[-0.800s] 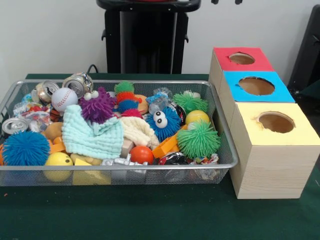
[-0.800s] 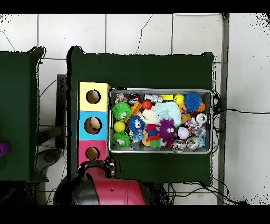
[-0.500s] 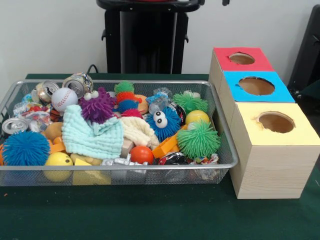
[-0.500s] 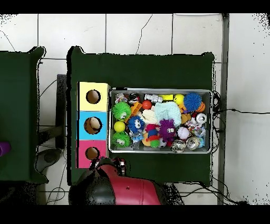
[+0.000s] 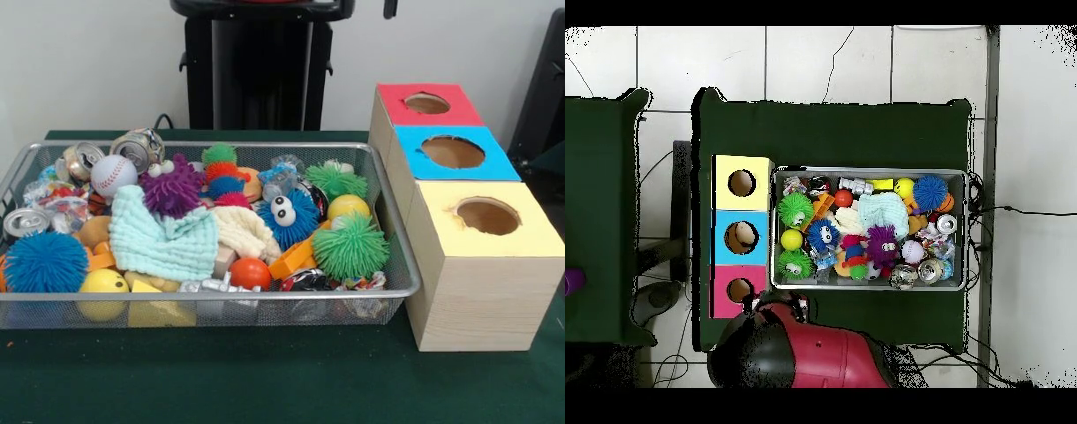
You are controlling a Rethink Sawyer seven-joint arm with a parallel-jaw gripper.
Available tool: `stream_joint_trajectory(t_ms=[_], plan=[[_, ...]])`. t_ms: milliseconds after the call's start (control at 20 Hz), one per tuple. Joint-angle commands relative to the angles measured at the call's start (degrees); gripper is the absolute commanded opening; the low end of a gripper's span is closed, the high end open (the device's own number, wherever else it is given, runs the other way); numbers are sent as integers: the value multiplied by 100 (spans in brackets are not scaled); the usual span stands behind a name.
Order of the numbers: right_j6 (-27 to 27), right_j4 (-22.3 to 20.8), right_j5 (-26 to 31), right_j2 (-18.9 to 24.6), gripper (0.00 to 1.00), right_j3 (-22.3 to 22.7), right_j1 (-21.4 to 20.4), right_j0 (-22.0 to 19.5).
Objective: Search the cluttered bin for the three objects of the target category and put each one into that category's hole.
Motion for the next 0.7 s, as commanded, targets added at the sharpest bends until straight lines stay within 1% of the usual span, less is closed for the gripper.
stream_joint_trajectory(t_ms=[50,100,150,350,450,600,650,700], plan=[[84,-90,-182,590,100,33,385,-125],[183,-209,-66,542,100,-86,496,-52],[373,-412,204,419,100,-312,719,93],[799,-663,450,147,100,-811,1220,427],[862,-686,549,91,100,-894,1372,523],[855,-678,347,48,100,-890,1546,534],[866,-741,318,-16,100,-911,1607,553],[832,-774,308,-75,100,-903,1584,522]])
